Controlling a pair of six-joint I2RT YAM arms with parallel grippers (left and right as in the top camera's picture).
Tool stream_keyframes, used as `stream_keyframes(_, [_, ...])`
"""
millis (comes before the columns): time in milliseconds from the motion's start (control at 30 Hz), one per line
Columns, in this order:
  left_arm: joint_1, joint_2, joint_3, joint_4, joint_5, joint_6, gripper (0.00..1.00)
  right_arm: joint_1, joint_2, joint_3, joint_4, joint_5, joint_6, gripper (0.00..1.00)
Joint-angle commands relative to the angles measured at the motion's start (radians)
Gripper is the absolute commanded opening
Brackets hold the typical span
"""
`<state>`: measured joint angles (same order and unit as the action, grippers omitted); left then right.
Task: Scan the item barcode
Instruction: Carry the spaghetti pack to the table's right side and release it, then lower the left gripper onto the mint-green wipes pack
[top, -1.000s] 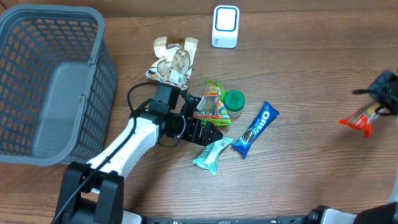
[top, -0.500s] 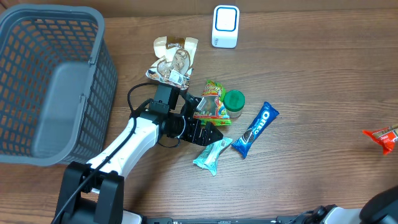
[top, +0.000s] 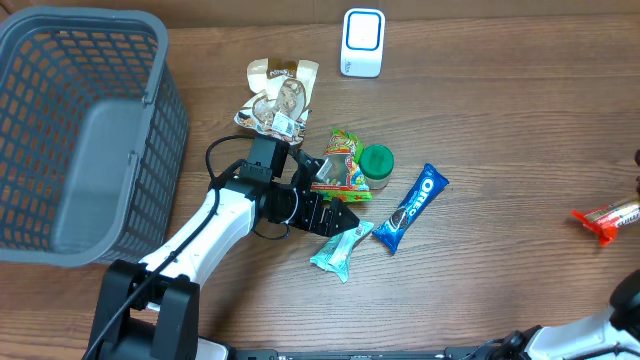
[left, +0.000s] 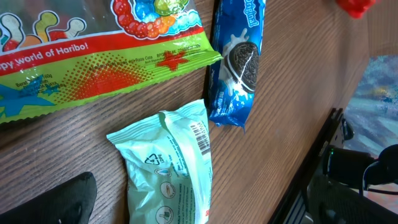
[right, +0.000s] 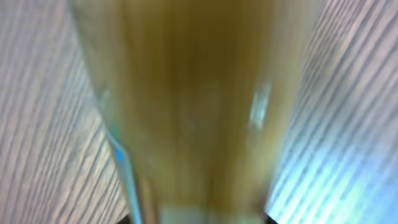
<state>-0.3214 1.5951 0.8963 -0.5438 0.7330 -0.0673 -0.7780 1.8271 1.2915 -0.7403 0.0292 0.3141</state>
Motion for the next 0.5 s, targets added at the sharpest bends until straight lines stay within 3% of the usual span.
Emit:
stream_keyframes(0, [-0.007,-0.019,0.0,-0.003,0.023,0.018,1.0,-0.002,0.002,0.024,0.035,-0.006,-0.002,0.75])
stream_keyframes(33, [-0.007,-0.019,0.0,-0.004,0.023,0.015,1.0,-0.002,0.004,0.024,0.04,-0.006,-0.002,0.91])
stream_keyframes(67, [-0.007,-0.019,0.0,-0.005,0.023,0.015,1.0,-0.002,0.004,0.024,0.041,-0.008,0.001,0.98])
stream_keyframes(467, [-0.006,-0.019,0.001,0.006,0.015,0.046,1.0,-0.002,-0.019,0.048,0.043,-0.132,0.0,1.0])
